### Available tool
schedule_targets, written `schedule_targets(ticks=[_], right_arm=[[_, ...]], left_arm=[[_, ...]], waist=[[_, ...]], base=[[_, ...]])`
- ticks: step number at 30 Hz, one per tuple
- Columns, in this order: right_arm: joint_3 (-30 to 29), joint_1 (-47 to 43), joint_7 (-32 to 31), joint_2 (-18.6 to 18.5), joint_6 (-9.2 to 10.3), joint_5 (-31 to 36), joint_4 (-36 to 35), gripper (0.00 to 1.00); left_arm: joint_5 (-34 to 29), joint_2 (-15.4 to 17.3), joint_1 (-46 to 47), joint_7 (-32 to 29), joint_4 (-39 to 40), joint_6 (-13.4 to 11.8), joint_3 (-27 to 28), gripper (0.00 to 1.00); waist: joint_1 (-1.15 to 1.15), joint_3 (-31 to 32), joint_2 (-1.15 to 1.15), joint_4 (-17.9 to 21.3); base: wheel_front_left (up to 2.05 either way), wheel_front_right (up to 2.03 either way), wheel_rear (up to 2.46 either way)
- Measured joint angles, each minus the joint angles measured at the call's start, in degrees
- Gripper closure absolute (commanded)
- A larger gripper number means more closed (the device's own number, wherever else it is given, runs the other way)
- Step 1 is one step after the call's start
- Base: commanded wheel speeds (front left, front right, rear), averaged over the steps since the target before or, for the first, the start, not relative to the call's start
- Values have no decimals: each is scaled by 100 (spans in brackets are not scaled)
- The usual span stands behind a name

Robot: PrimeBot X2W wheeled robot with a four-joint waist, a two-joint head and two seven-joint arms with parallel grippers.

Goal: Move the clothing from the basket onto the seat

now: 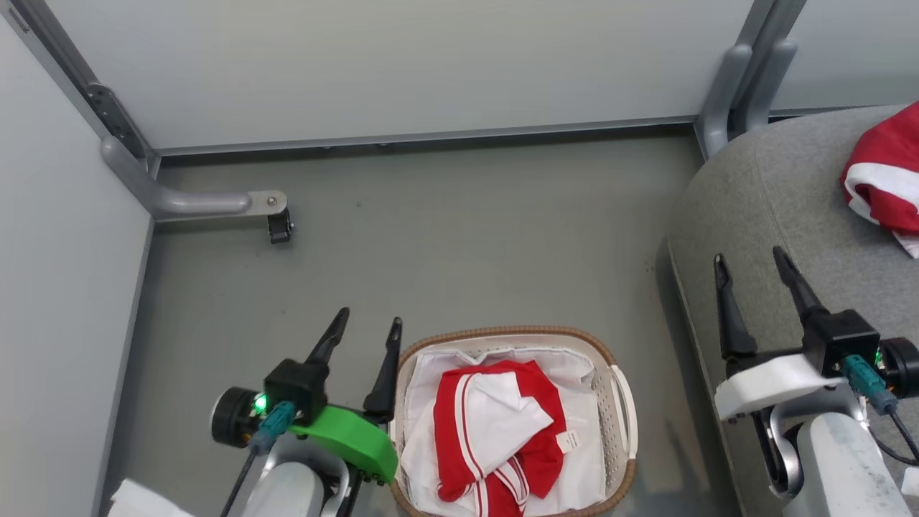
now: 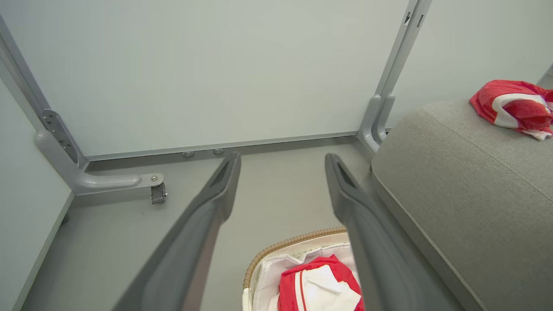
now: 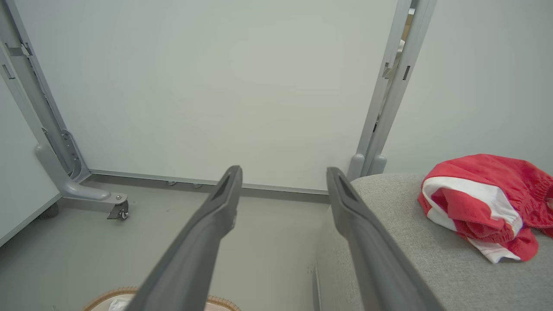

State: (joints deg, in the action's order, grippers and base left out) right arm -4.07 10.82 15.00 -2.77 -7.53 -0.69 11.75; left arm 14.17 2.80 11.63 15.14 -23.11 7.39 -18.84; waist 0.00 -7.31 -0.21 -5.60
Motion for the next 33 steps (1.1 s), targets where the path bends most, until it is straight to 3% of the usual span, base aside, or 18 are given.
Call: schedule_targets(ticks=[6,11,25,33], right_arm=[[-149,461,1,-2,0,368,-534,0],[-207,789,0,-3,0,488,-1057,0],[-118,1505,0,-5,0,369,-1898,0],[-23,1798,1,-7,0,169,-2340,0]], left_arm=[[-9,76,1226,-1,-1124,1,-1516,0],[144,94,2165,-2,-1881,1,-2330,0],[421,2,3613,-2,-3441,1,-4010,0],[535,-12,4134,-2,-3828,1,-4546,0]], waist=[[0,-620,0,62],[1,-1258,0,148],[2,-3147,0,537],[2,-4019,0,849]], base=[[0,0,0],[0,0,0],[0,0,0],[0,0,0]])
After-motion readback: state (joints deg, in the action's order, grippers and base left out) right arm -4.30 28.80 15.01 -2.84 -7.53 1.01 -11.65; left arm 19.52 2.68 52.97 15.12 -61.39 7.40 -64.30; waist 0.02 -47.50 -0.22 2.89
